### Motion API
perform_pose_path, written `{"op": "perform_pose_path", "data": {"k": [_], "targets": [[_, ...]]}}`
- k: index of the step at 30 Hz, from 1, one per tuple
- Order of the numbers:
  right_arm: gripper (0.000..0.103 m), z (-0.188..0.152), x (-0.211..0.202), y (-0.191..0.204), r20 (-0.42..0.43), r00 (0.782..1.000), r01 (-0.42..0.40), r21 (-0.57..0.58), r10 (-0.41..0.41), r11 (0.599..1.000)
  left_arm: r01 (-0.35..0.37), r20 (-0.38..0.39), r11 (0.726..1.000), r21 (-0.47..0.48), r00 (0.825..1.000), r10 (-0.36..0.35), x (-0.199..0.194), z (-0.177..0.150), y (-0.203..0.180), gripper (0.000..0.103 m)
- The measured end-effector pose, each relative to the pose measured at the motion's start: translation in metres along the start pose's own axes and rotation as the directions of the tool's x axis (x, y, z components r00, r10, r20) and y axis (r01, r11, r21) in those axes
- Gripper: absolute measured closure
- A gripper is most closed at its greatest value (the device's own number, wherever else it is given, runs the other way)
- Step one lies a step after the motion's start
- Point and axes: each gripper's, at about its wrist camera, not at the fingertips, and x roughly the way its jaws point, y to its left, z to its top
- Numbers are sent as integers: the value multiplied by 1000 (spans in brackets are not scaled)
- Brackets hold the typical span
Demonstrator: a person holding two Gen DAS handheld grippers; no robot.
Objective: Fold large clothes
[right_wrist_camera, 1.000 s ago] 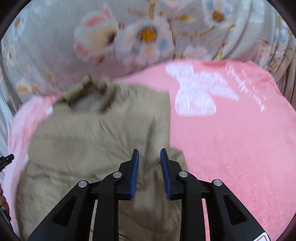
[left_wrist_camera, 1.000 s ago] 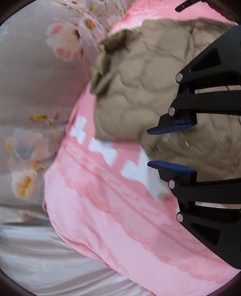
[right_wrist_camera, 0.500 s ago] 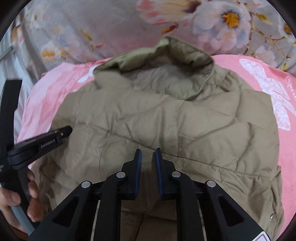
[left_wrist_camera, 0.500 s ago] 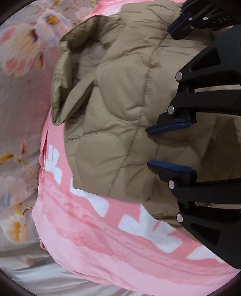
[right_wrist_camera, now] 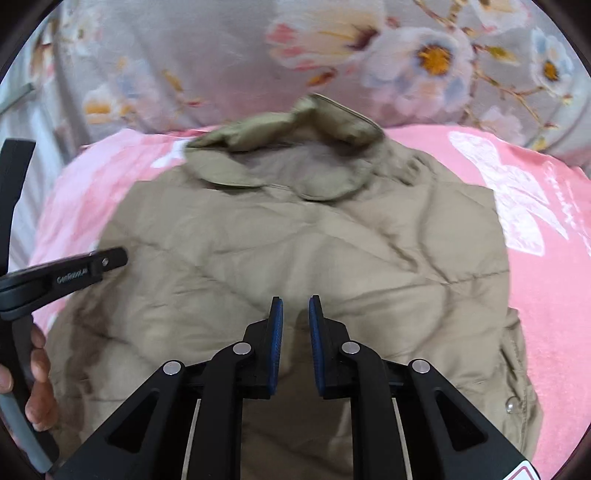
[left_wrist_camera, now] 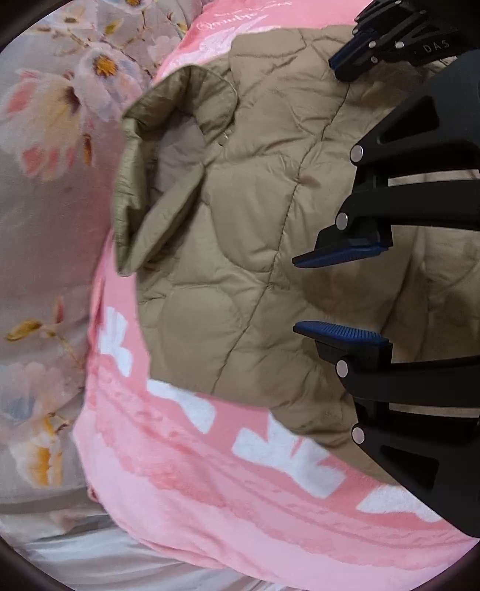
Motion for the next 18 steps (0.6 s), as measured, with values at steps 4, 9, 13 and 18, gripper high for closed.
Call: {"op": "perform_pose_path", "data": {"k": [4,9,13,18], "targets": [[95,-5,20,-12,-5,1000,14,6,-14,1000,-34,3,999,4,999,34,21,-9,-4,73],[96,-1,38,-15,-12,1000,-1,14,1,1000,-58,57,998,30,997,56,25,-22,-8,73],[97,-5,41,-19,-10,1000,-15,28,15,999,-83,89,996,43,993,79,26,-28,-13,73],[97,-7,44,-18,-4,1000,-12,28,12,1000,-97,116,995,37,989,92,28,-31,-15,74]]}}
